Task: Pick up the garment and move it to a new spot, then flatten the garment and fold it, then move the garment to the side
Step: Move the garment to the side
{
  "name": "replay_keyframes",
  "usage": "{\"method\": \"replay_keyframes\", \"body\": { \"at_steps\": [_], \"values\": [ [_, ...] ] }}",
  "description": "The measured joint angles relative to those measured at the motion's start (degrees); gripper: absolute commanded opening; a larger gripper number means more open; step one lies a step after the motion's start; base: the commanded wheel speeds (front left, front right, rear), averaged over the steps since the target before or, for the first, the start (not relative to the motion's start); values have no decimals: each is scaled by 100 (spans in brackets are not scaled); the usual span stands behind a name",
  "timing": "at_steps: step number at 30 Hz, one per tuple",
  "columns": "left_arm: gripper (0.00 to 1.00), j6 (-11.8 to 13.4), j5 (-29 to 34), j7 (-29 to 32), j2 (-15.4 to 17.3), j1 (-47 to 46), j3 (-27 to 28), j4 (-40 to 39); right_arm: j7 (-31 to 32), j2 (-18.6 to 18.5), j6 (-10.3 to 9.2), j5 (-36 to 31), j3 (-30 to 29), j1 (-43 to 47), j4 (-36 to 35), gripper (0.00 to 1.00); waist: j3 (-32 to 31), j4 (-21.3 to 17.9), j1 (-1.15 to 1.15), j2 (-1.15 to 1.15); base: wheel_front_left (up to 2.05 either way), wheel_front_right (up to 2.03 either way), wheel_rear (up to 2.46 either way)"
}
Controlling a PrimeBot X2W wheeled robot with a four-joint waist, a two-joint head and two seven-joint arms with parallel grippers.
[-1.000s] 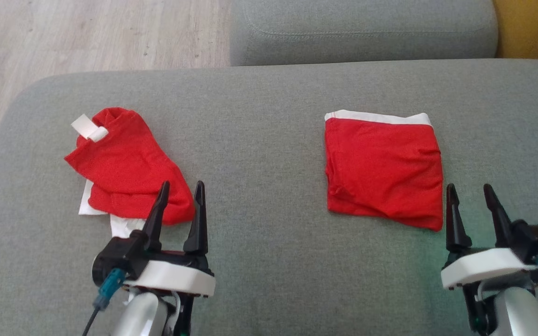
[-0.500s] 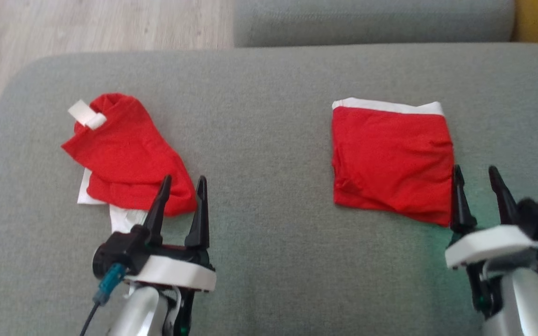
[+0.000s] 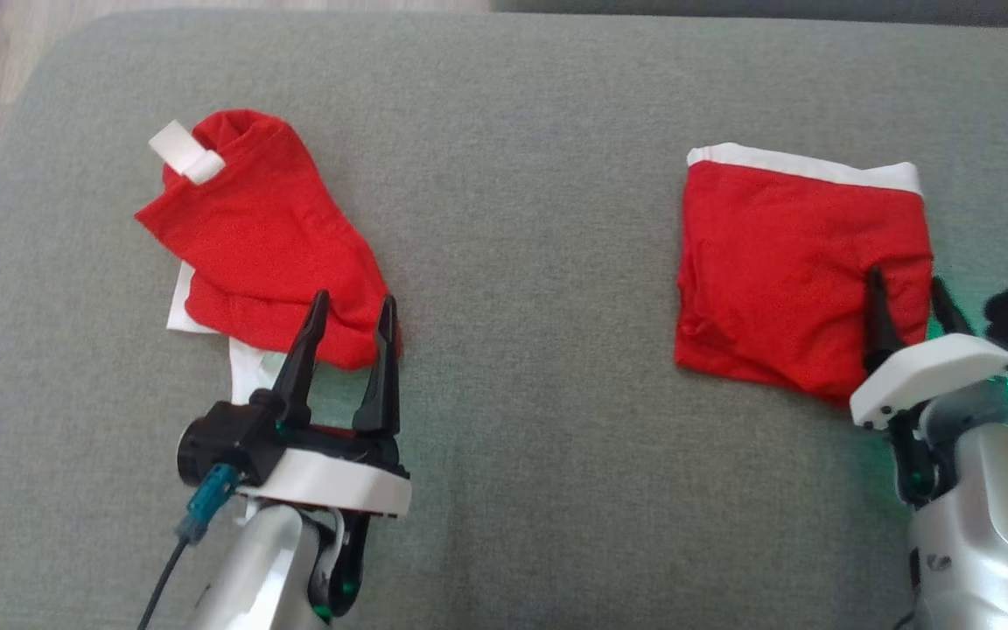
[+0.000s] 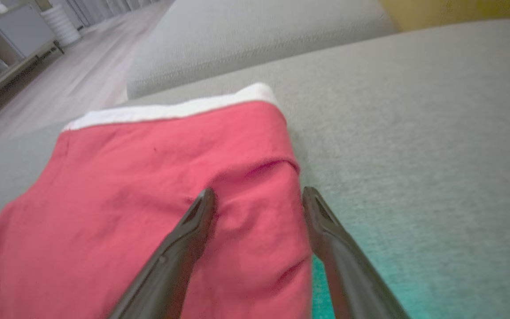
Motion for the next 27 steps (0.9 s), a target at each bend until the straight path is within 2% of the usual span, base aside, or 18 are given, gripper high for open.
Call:
{"method": "replay_keyframes", "body": {
  "at_steps": [8,9,10,11,12,18,24,27],
  "values": [
    [100,10,0,0,0,-63,-32,-47,163,-13,0,-288,-46,-400,613,100,143,47,-1,0,0,0,0],
    [100,11,-1,0,0,-63,-33,-48,165,-14,0,-324,-40,-457,672,67,149,38,-1,0,0,0,0],
    [100,11,-1,0,0,-66,-34,-49,166,-20,0,-360,-26,-498,723,67,152,29,-1,0,0,0,0],
    [100,12,-1,0,0,-68,-34,-49,166,-24,0,-394,-3,-525,759,14,150,19,-1,0,0,0,0],
    [100,12,-1,0,-1,-70,-33,-46,165,-27,0,-444,20,-547,797,0,137,8,-1,0,0,0,0],
    [100,12,-2,0,-1,-70,-29,-5,92,-164,0,-781,333,-568,914,0,-49,-68,-1,0,0,0,0],
    [100,55,-4,0,-1,-33,-25,11,34,-642,0,-1077,1110,-567,660,0,-311,-148,-2,0,0,0,0],
    [100,55,-4,0,0,24,-21,4,163,-1027,0,-1093,1534,-566,481,0,-400,-194,-2,0,0,0,0]
  ]
}}
